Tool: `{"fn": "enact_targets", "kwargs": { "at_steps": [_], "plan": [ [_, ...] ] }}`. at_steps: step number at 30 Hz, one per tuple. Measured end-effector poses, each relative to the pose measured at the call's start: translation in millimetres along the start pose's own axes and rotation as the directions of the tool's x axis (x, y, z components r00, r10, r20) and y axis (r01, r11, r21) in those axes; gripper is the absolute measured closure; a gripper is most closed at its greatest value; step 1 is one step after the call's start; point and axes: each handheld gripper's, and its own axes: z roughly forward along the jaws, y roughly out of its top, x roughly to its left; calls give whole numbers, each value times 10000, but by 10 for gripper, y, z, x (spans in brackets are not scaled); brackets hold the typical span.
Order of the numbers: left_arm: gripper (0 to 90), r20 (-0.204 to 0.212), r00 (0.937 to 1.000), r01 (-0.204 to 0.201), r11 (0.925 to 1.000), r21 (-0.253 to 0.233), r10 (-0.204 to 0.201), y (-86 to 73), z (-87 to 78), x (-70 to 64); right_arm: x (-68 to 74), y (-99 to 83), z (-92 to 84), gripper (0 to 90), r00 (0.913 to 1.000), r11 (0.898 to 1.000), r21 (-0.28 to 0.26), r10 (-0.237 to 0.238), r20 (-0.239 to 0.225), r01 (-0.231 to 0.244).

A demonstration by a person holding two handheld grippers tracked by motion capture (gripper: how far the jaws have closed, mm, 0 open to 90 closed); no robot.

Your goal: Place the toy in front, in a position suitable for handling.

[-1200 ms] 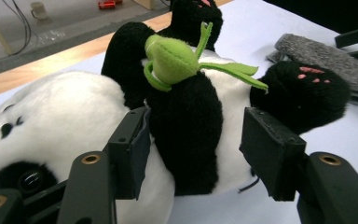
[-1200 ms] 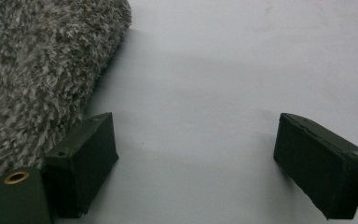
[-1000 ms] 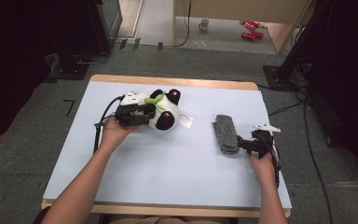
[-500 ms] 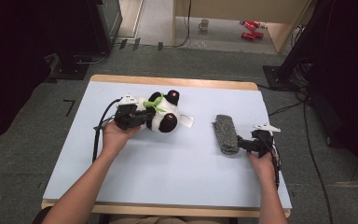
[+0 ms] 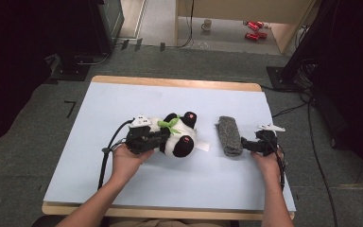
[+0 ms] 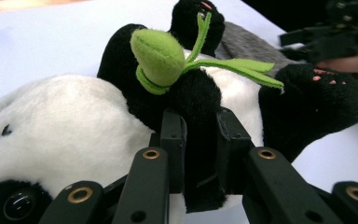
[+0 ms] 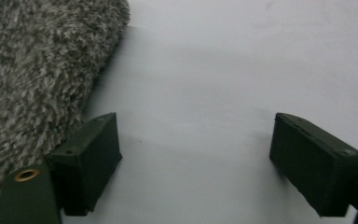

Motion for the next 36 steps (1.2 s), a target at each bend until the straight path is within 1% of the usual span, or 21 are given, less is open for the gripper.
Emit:
{"fn": "enact_targets", "kwargs": {
  "at_steps": [2,4,6,7,8,9,10,12,13,15,16,17,19,20,21,23,28,29,30,32,36],
  "plan": [
    [755,28,10000,15,10000,-87,-15,-21,13,-24,-5,8,-4,193,10000,10000,33,64,17,-64],
    [740,80,9999,123,9998,-124,-122,-42,18,-19,-30,34,-16,225,9994,9993,62,356,40,-357],
    [710,139,9997,182,9998,-108,-180,-54,7,-1,-49,48,-37,242,9988,9987,-138,483,105,-481],
    [694,132,9998,146,9998,-104,-144,-57,-2,2,-52,54,-48,247,9988,9987,-222,464,125,-462],
    [653,141,9999,-22,10000,-54,23,-57,-13,-13,-49,76,-84,252,9991,9980,-485,412,106,-407],
    [634,141,9999,-22,10000,-54,23,-57,-13,-13,-49,76,-84,252,9991,9980,-485,412,106,-407],
    [606,92,9997,-236,9997,-54,237,-58,-16,-42,-35,131,-111,249,9990,9982,-412,444,86,-440],
    [584,163,9995,-282,9996,-44,283,-60,-19,-53,-25,154,-125,253,9989,9981,-416,458,87,-454],
    [544,230,9993,-292,9996,-13,292,-59,-25,-59,-4,186,-151,263,9988,9977,-479,487,37,-484],
    [511,314,9990,-334,9994,32,332,-61,-44,-60,42,228,-186,293,9984,9968,-564,553,-113,-558],
    [490,360,9987,-350,9994,10,350,-59,-83,-59,90,263,-206,307,9976,9963,-588,605,-333,-624],
    [476,360,9987,-350,9994,10,350,-59,-83,-59,90,263,-206,307,9976,9963,-588,605,-333,-624],
    [462,302,9985,-453,9989,-140,457,-54,-143,-61,149,296,-209,310,9966,9964,-577,593,-571,-626],
    [432,152,9978,-644,9974,-318,649,-54,-201,-54,219,320,-200,306,9960,9969,-555,517,-726,-558],
    [418,152,9978,-644,9974,-318,649,-54,-201,-54,219,320,-200,306,9960,9969,-555,517,-726,-558],
    [405,239,9968,-760,9969,-195,765,-62,-240,-18,275,339,-184,297,9947,9970,-572,463,-917,-517],
    [394,403,9953,-871,9960,-194,878,-86,-344,58,360,371,-182,292,9927,9975,-604,287,-1174,-359],
    [391,285,9953,-916,9956,-216,922,-92,-370,72,372,375,-182,293,9930,9977,-601,242,-1160,-314],
    [385,172,9948,-1000,9948,-179,1003,-102,-399,97,394,382,-176,335,9931,9982,-561,136,-1165,-203],
    [380,76,9943,-1061,9943,-69,1062,-114,-427,137,399,389,-163,341,9914,9990,-439,44,-1305,-102],
    [369,-119,9950,-992,9951,49,993,-137,-469,216,415,394,-140,350,9899,9996,-291,5,-1414,-47]
  ]
}}
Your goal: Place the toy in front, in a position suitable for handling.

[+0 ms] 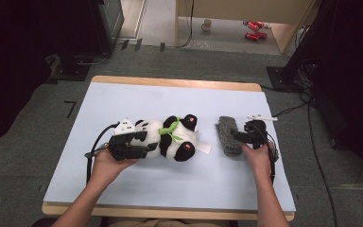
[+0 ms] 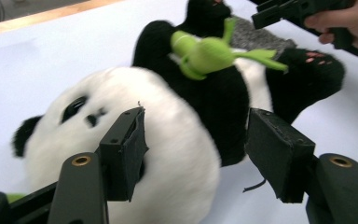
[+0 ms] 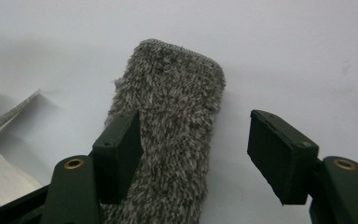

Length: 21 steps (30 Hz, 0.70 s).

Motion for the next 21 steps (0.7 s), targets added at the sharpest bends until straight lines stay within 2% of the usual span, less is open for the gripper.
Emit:
{"fn": "enact_targets", "kwargs": {
  "at_steps": [6,11,14,17,21],
  "plan": [
    [375,-137,9995,281,9995,-165,-284,-47,-118,150,18,-17,81,377,9992,9987,369,-348,-179,355],
    [374,-384,9987,324,9993,-208,-332,-91,-197,238,22,-34,142,380,9990,9980,569,-264,-351,284],
    [374,-422,9982,402,9986,-344,-416,-122,-245,306,20,-46,183,397,9985,9968,642,-465,-299,483],
    [367,-230,9983,513,9969,-588,-528,-158,-277,374,-6,-54,214,398,9985,9972,645,-339,-433,367],
    [358,-114,9986,508,9974,-515,-515,-205,-258,405,-18,-62,241,397,9983,9974,686,-171,-560,209]
  ]
}}
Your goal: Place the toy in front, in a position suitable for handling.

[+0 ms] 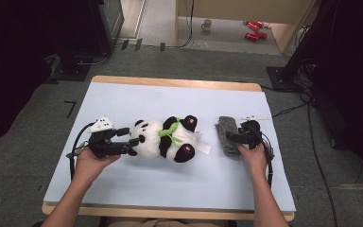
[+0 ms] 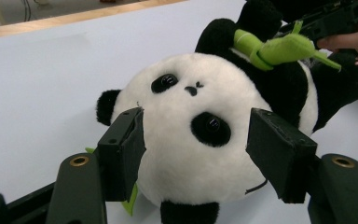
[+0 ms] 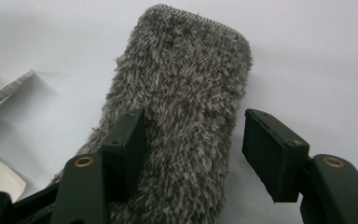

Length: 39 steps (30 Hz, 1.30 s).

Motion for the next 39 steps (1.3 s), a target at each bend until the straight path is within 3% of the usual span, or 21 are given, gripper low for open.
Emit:
{"fn": "enact_targets", "kwargs": {
  "at_steps": [6,11,14,17,19,24,27,29,33,39],
  "plan": [
    [332,159,9997,-160,9997,194,157,-81,104,9,21,1,32,377,9999,10000,64,4,-121,-3],
    [292,359,9993,92,9993,372,-105,-161,223,63,42,37,-18,371,9998,9995,-309,-39,-189,33],
    [289,643,9976,256,9997,57,-259,-201,237,118,33,33,6,360,10000,9999,-90,-72,-52,72],
    [250,721,9966,387,9989,282,-407,-232,263,126,11,12,49,366,9997,9998,192,117,-214,-112],
    [227,658,9976,187,9987,481,-218,-242,278,103,21,10,57,403,9994,9996,236,142,-319,-135],
    [197,671,9975,-226,9992,327,204,-275,307,72,80,6,81,463,9986,9991,364,-193,-483,210],
    [214,720,9970,-317,9992,223,300,-305,326,70,74,1,80,515,9982,9991,416,-34,-593,58],
    [288,769,9967,-270,9991,313,245,-316,338,74,74,-5,73,622,9967,9990,444,107,-809,-71],
    [347,457,9981,-438,9974,568,412,-303,342,30,132,9,44,715,9981,9989,448,-113,-609,140],
    [339,431,9982,-432,9979,481,411,-312,332,25,194,50,-7,747,9989,9981,529,-283,-373,303]
  ]
}}
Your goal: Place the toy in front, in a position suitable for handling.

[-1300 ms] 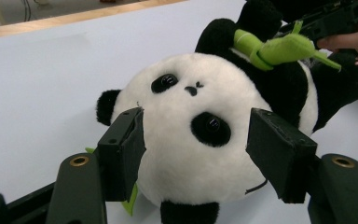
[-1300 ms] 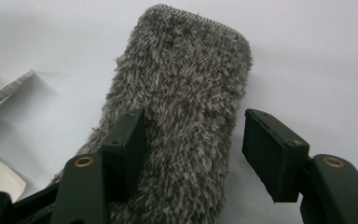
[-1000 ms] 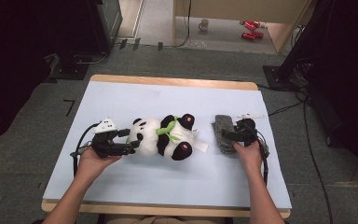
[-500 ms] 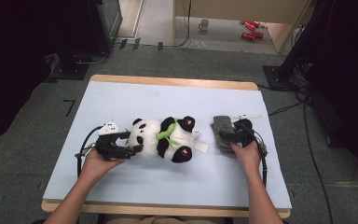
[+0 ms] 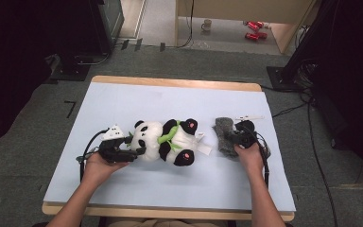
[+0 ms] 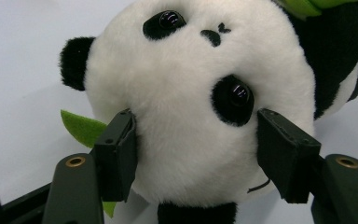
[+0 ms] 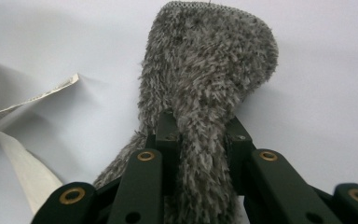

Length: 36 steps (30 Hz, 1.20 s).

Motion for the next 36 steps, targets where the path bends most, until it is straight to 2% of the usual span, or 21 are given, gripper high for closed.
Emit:
{"fn": "enact_targets", "kwargs": {
  "at_steps": [5,8,9,10,15,20,23,27,31,33,34,36],
  "plan": [
    [326,-49,10000,-22,10000,-64,21,-7,-4,-6,64,104,-138,752,9998,9998,36,-178,43,178],
    [304,0,10000,34,9997,-237,-34,-29,-7,1,103,229,-284,752,9998,9997,-146,-199,49,199],
    [304,-4,10000,28,9997,-248,-28,-30,-9,2,103,229,-284,752,9998,9997,-146,-199,49,199],
    [288,0,10000,47,9997,-259,-47,-29,-13,2,138,307,-348,752,9995,9992,-228,-317,-3,317],
    [249,65,9999,120,9994,-326,-118,-27,-23,-5,236,473,-454,750,9984,9981,-380,-494,-276,483],
    [182,354,9978,572,9980,-273,-562,-25,-9,-4,358,606,-524,750,9969,9967,-603,-580,-540,547],
    [169,303,9985,459,9988,-192,-453,-16,-10,-16,439,680,-538,751,9960,9959,-706,-618,-641,573],
    [108,205,9993,332,9989,-342,-325,-37,63,-42,529,790,-571,750,9941,9950,-723,-744,-791,687],
    [140,-119,9993,342,9976,-594,-350,-64,90,-72,640,920,-624,749,9917,9940,-716,-891,-932,825],
    [178,-220,9994,269,9982,-532,-281,-61,87,-84,705,984,-648,749,9900,9932,-694,-1005,-989,939],
    [228,-281,9993,221,9987,-450,-234,-55,83,-91,774,1048,-663,749,9875,9917,-689,-1153,-1075,1083],
    [243,-332,9993,186,9992,-368,-198,-41,82,-97,802,1072,-666,749,9864,9913,-671,-1202,-1124,1132]
  ]
}}
